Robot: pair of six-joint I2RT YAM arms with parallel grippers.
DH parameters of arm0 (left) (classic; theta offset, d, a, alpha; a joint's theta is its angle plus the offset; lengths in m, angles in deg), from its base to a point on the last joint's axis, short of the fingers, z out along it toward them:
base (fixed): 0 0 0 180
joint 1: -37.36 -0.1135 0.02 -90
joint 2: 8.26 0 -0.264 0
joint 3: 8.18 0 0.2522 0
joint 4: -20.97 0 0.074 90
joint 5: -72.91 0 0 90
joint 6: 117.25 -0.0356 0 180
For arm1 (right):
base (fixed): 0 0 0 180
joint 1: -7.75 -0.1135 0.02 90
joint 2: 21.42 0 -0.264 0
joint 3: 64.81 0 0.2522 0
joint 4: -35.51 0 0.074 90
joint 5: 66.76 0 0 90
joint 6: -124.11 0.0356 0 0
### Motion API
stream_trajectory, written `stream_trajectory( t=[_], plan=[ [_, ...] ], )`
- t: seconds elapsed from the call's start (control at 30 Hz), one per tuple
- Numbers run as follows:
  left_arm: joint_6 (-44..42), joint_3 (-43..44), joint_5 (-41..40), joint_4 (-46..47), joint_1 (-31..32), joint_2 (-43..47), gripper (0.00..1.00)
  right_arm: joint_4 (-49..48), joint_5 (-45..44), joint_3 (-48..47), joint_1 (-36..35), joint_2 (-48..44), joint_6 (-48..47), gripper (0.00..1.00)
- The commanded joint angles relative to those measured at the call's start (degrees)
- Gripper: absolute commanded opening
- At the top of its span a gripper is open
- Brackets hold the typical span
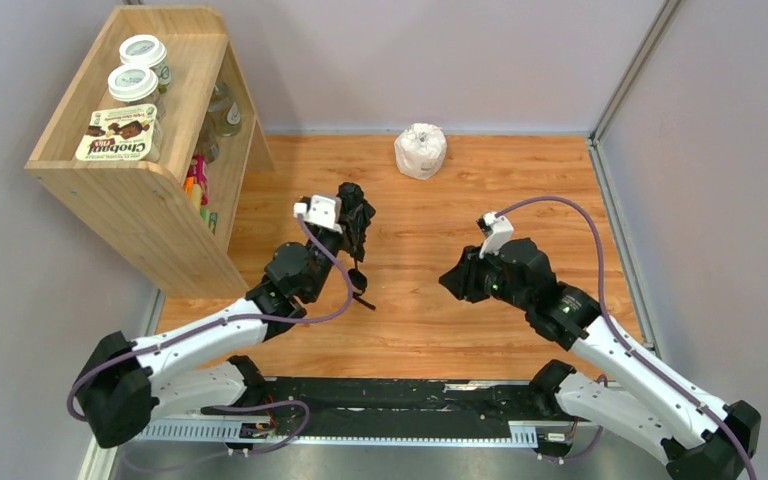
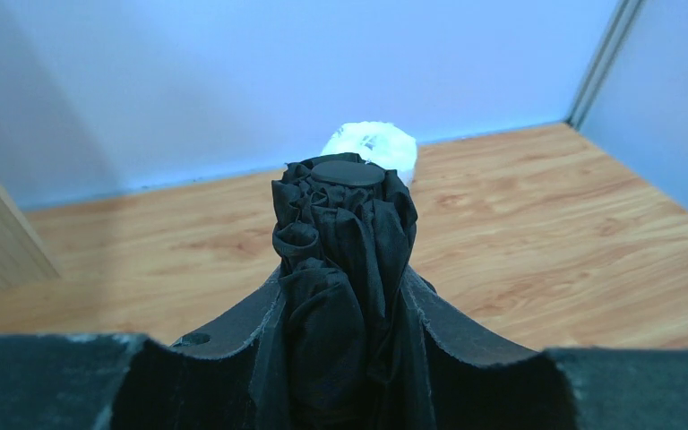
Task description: Put away the umbrella
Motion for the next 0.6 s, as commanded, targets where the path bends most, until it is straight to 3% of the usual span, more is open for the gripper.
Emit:
stream_trajectory(
  t=[0.0, 0.2, 0.43, 0.5, 0.57],
  plan=[
    [-14.4, -3.9, 0.4, 19.4, 0.8, -6.6, 0.0, 0.7, -3.8, 0.5, 0.1, -3.5, 0.4, 0.29],
    [-8.7, -18.4, -2.7, 44.7, 3.8, -21.6, 0.0, 0.4, -6.8, 3.1, 0.2, -6.5, 0.8, 0.3],
    [-0.4, -21.4, -5.3, 45.5, 5.5, -28.2, 0.0, -0.4, -5.6, 3.9, 0.2, -6.4, 1.7, 0.3],
    [1.0, -19.5, -5.5, 38.5, 5.3, -24.9, 0.0, 0.2, -5.5, 3.5, 0.2, -6.4, 1.8, 0.3],
    [9.1, -7.4, 0.0, 10.6, 3.4, -17.0, 0.0, 1.0, -5.6, 2.9, 0.3, -6.2, 1.6, 0.3]
  ],
)
